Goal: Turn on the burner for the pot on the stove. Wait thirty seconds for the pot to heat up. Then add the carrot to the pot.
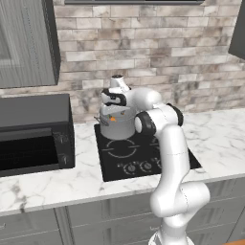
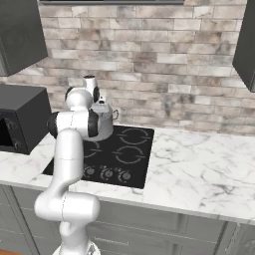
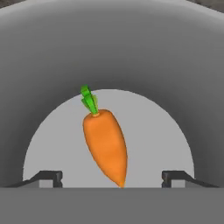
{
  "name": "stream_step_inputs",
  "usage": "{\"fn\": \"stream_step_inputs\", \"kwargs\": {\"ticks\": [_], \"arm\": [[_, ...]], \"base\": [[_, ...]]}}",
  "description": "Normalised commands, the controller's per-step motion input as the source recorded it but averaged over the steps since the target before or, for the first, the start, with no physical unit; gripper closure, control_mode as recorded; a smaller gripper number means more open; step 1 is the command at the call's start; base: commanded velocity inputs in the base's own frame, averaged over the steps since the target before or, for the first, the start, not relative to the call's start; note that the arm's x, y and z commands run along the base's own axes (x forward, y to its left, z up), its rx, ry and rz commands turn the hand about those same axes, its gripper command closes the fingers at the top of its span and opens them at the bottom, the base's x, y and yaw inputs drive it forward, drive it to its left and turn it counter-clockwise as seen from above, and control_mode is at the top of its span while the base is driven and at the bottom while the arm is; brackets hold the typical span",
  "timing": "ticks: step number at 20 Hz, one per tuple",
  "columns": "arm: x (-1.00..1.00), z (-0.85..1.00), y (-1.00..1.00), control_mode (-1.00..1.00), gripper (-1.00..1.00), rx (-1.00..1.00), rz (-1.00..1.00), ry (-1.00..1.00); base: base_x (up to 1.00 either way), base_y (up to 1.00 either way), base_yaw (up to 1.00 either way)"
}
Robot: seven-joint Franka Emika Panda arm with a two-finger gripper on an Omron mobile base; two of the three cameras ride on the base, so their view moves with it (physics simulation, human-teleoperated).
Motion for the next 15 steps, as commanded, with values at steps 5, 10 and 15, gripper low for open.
{"fn": "stream_step_inputs", "kwargs": {"ticks": [5,10,15], "arm": [[-0.27,0.51,-0.27,-1.00,-1.00,0.00,0.00,0.00],[-0.37,0.67,-0.13,-1.00,-1.00,0.00,0.00,-0.04],[-0.71,0.36,-0.39,-1.00,-1.00,0.00,0.00,-0.14]], "base": [[0.00,0.00,0.00],[0.00,0.00,0.00],[0.00,0.00,0.00]]}}
